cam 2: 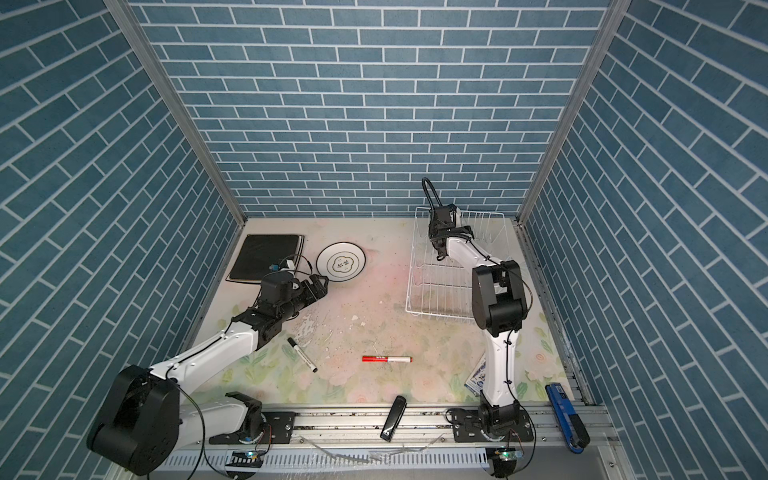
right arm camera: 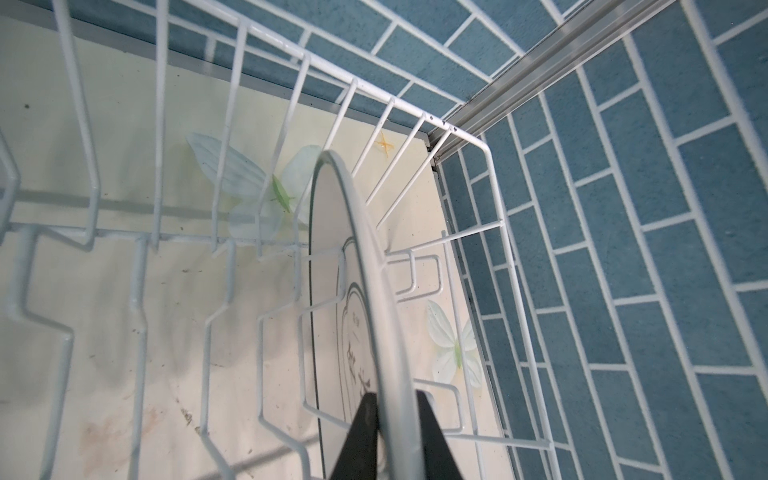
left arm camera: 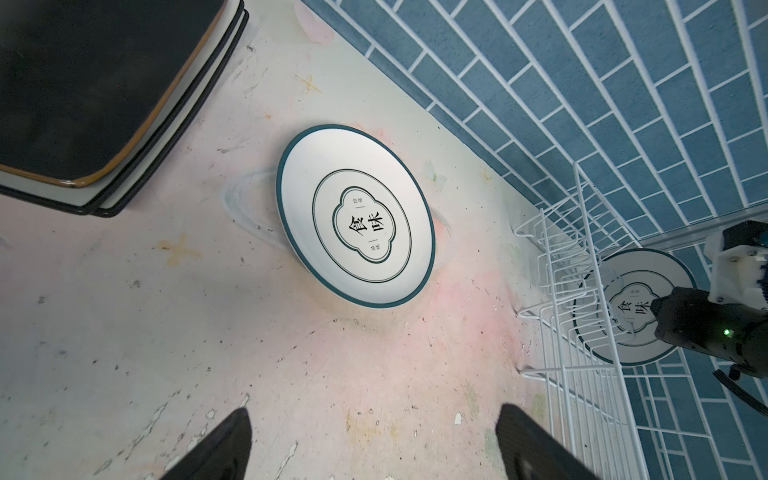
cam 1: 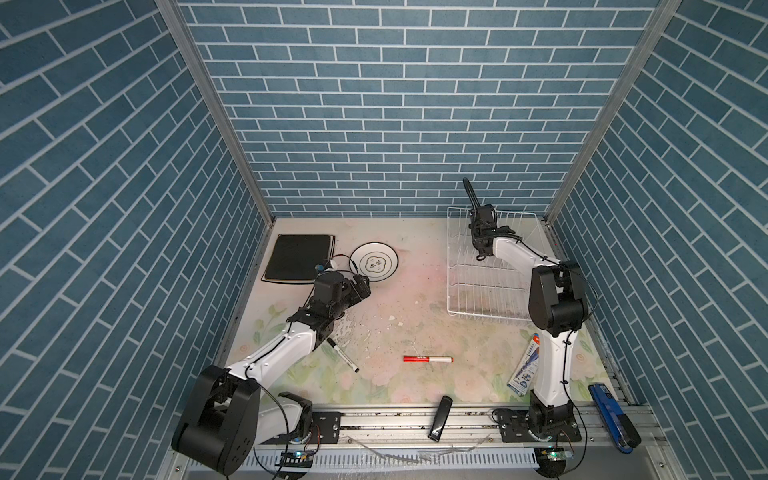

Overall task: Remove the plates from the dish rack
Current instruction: 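Close the right gripper on the rim of the next white plate in the rack, then lift the white plate up out of the rack with the right gripper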

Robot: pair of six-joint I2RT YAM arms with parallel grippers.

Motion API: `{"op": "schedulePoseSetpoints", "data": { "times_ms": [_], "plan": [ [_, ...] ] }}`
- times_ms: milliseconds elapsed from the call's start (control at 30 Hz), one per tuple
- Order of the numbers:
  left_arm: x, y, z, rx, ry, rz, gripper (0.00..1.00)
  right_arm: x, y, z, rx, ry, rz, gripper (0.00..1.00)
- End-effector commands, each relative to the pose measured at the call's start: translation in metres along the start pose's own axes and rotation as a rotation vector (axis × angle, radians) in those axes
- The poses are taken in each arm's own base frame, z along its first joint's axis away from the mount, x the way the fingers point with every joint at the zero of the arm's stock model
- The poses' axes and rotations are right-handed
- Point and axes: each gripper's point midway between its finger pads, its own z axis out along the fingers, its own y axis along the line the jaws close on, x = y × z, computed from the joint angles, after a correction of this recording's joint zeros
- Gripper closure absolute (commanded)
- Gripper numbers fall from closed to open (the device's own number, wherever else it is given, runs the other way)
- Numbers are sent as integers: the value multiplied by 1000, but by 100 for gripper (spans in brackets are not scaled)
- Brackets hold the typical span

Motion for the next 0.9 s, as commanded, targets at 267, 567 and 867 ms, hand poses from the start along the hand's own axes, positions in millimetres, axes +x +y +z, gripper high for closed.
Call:
{"op": "schedulePoseSetpoints", "data": {
  "times_ms": [267,567,867],
  "plan": [
    [-1,-4,-5,4,4,22,6,-14,-22,-7,67,-22,15,95],
    [-3,-6,-6,8,1,28,6,-21,-37,-19,85,-44,25,100],
    [-2,-6,-8,12,-1,30,6,-26,-48,-29,80,-63,29,100]
  ]
}}
